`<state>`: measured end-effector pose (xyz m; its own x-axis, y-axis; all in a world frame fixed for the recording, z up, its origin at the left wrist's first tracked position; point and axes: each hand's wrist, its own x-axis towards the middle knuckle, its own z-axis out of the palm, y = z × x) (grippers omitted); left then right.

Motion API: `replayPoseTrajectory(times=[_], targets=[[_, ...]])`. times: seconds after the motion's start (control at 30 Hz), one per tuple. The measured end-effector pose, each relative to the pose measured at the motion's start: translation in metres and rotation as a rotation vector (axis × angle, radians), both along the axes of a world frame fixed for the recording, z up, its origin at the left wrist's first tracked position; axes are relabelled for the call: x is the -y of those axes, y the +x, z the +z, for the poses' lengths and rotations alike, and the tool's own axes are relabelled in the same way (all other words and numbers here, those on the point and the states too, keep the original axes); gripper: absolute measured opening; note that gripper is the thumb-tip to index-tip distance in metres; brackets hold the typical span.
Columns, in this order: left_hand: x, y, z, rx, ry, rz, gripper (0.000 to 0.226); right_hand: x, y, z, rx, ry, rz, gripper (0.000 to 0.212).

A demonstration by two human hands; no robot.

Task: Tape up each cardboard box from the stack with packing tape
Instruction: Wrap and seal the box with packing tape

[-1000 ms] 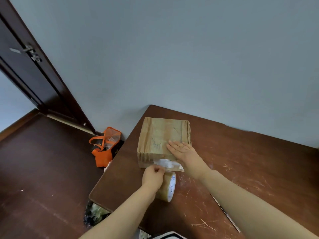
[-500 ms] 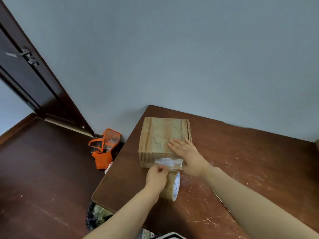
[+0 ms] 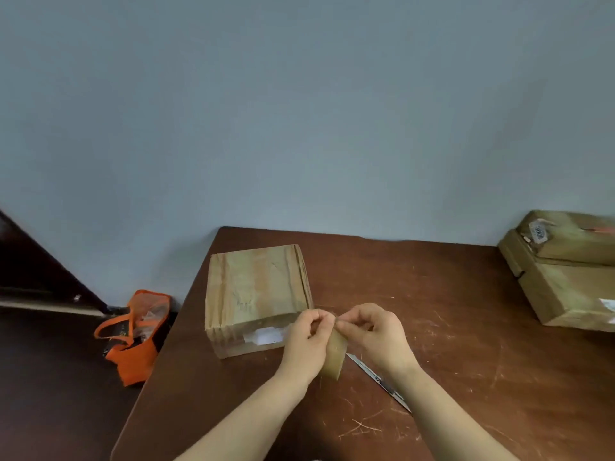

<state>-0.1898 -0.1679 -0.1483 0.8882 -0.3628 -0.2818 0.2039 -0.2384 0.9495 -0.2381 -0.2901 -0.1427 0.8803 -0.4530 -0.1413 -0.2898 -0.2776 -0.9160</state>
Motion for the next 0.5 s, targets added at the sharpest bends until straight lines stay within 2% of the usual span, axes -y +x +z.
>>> replayPoseTrajectory(times=[0.1,0.27,0.37,0.5], targets=[[0.009,0.002,0.007,-0.002,-0.056,-0.091,0.012,0.010,-0.004,0.009,0.033,-0.107,-0.107,0.012],[0.026,0.009,0.022,0.048,-0.098,-0.191,0.018,0.014,-0.007,0.028,0.052,-0.568,-0.096,0.012],[0.033,0.016,0.025,0.088,-0.059,-0.207,0.019,0.014,-0.004,0.036,0.068,-0.617,-0.123,0.017],[0.037,0.022,0.027,0.091,-0.048,-0.205,0.019,0.018,0.002,0.036,0.100,-0.543,-0.152,0.017]])
